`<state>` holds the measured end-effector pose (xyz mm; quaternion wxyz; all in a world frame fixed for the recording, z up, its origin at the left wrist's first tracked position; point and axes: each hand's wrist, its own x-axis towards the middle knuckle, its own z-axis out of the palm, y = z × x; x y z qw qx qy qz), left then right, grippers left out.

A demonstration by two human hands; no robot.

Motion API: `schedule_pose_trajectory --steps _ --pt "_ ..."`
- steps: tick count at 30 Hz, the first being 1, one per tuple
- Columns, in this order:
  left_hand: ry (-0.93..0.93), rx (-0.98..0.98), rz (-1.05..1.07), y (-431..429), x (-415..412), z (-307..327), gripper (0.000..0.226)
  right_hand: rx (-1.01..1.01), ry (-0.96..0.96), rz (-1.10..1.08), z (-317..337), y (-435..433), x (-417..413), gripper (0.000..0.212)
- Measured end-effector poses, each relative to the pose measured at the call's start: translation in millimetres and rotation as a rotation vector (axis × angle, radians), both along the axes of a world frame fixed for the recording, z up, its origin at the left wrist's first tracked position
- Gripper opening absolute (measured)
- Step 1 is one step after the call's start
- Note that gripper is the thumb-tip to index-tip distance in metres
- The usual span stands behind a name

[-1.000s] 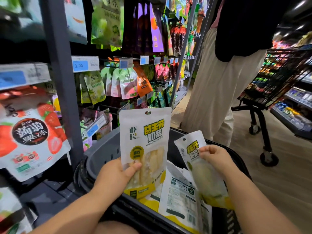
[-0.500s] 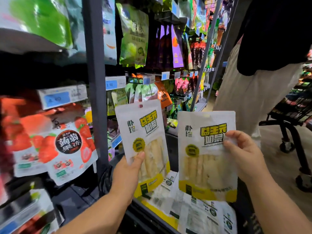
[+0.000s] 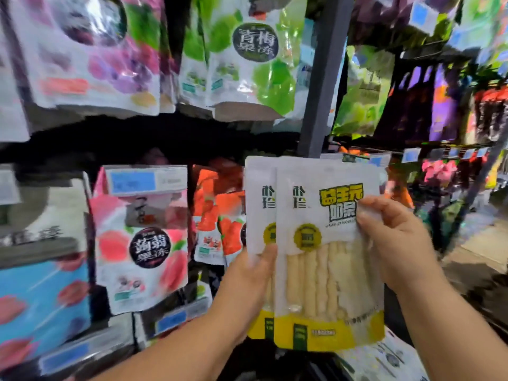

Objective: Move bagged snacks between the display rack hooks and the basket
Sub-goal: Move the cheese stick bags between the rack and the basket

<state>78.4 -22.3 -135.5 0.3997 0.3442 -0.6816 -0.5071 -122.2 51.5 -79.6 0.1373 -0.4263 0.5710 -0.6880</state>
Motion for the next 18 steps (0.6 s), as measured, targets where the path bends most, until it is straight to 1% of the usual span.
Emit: schedule_pose_trajectory --steps 1,2,3,5,6,7,9,12,13,14,16,18 --pt "-0.02 -0.002 0.032 1 13 2 0.048 0.009 0.0 0.016 -1 -10 13 0.025" --pt "0.004 0.006 0.052 3 24 2 0.053 0.016 -0.002 0.039 -2 -20 23 0.023" --pt "0.057 0.019 0.081 3 35 2 0.052 0.024 -0.008 0.065 -3 -27 35 0.021" --pt "0.237 0.056 0.093 5 56 0 0.044 0.028 -0.026 0.117 -5 -40 56 0.018" --pt "0.311 0.091 0.062 6 65 0 0.047 0.019 -0.029 0.157 -6 -45 66 0.018" --pt "0.348 0.135 0.046 6 75 -1 0.054 0.014 -0.027 0.197 -5 -50 77 0.019" --pt "0.345 0.159 0.09 5 95 2 0.062 -0.006 0.017 0.257 -3 -60 96 0.021" --pt "0.285 0.119 0.212 1 127 4 0.051 -0.033 0.073 0.379 7 -72 126 0.024" --pt "0.257 0.114 0.269 1 138 5 0.051 -0.055 0.071 0.446 9 -73 136 0.03" --pt "0.262 0.121 0.304 2 149 4 0.053 -0.076 0.054 0.521 10 -73 146 0.041" --pt "0.351 0.133 0.281 7 166 2 0.057 -0.077 0.042 0.633 7 -69 163 0.068" --pt "0.41 0.137 0.26 10 182 3 0.064 -0.042 0.095 0.694 0 -65 180 0.09"
